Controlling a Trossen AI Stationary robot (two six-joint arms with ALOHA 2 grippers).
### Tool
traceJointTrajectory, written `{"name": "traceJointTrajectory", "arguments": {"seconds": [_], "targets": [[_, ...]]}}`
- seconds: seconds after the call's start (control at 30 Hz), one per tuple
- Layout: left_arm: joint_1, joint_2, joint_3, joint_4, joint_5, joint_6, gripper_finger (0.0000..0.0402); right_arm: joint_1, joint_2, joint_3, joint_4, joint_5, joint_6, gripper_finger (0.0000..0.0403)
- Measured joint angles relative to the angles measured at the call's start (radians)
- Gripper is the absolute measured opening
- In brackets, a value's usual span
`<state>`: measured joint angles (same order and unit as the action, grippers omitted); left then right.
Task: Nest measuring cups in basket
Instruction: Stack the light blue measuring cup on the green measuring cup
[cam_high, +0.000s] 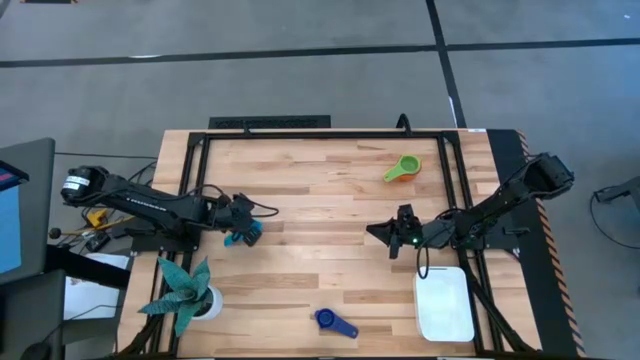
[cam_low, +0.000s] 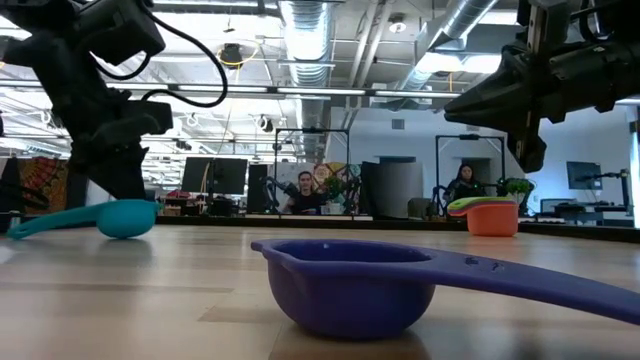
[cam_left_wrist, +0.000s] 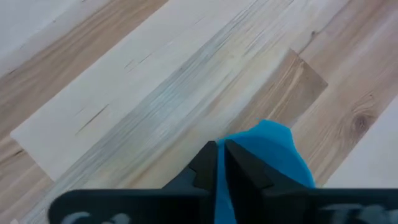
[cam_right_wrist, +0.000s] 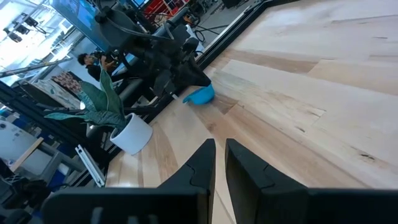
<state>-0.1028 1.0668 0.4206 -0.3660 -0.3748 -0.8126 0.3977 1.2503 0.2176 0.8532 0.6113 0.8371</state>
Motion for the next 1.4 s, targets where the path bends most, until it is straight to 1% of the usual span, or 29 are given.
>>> {"name": "traceJointTrajectory", "arguments": {"seconds": [0.23,0.37,0.43,0.5,0.73,0.87,1.1,1.3,1.4], "targets": [[0.000,-0.011,0.006,-0.023,0.002,-0.020,0.0086,0.000,0.000,0.000,0.000,0.000,0.000,0.0063],[0.000,-0.016,0.058,-0.116,-0.004,-0.019,0.0122,0.000,0.000,0.000,-0.001,0.000,0.000,0.0063],[0.000,-0.016,0.079,-0.169,-0.014,-0.019,0.0134,0.000,0.000,0.000,-0.003,0.000,0.000,0.0063],[0.000,-0.016,0.086,-0.187,-0.015,-0.022,0.0142,0.000,0.000,0.000,-0.003,0.000,0.001,0.0063],[0.000,-0.016,0.086,-0.212,0.036,-0.072,0.0146,0.000,0.000,0.000,-0.006,0.000,0.003,0.0063],[0.000,-0.016,0.107,-0.217,0.057,-0.067,0.0146,0.000,0.000,0.000,-0.006,0.000,0.005,0.0063],[-0.021,-0.016,0.128,-0.271,0.046,-0.067,0.0146,0.002,0.000,0.000,-0.006,0.000,0.011,0.0063],[-0.038,-0.016,0.128,-0.364,0.018,-0.154,0.0146,0.002,0.000,0.000,-0.007,-0.001,0.011,0.0063],[-0.042,-0.016,0.116,-0.354,-0.013,-0.203,0.0146,0.002,0.000,0.000,-0.007,-0.004,0.010,0.0063]]}}
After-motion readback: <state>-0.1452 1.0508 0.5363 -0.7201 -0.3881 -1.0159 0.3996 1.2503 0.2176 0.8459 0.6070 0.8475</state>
